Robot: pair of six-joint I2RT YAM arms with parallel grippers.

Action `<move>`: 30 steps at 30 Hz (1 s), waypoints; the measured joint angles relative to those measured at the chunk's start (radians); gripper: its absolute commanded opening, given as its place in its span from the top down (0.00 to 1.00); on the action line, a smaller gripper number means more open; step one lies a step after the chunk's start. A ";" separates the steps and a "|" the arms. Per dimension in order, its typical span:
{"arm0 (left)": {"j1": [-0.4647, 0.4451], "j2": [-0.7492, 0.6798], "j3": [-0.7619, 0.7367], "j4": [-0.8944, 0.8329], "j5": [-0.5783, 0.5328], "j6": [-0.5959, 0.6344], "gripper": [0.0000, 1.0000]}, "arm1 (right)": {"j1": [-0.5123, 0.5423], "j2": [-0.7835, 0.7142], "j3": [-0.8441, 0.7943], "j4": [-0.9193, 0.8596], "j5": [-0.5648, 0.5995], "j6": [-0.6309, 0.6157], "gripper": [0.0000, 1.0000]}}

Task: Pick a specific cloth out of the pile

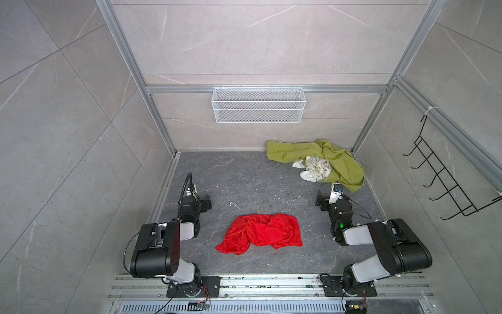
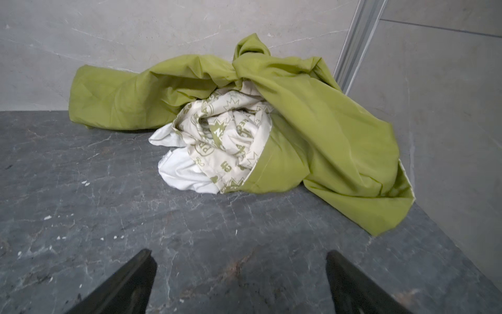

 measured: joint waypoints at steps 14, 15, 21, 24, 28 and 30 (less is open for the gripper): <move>0.000 0.000 0.000 0.007 0.000 0.000 0.00 | -0.031 0.000 0.018 -0.109 -0.071 0.008 0.00; 0.000 0.000 0.000 0.006 0.000 0.000 0.00 | -0.031 0.000 0.018 -0.110 -0.071 0.008 0.00; 0.000 0.000 0.000 0.006 0.000 0.000 0.00 | -0.046 0.000 0.021 -0.125 -0.113 0.012 0.00; 0.000 0.001 0.000 0.007 0.000 0.000 0.01 | -0.065 0.000 0.026 -0.135 -0.154 0.013 0.00; 0.000 0.002 0.000 0.008 0.000 0.000 0.00 | -0.070 0.000 0.030 -0.142 -0.179 0.016 0.00; 0.000 0.004 0.000 0.010 0.000 0.000 0.00 | -0.071 0.000 0.030 -0.146 -0.190 0.017 0.00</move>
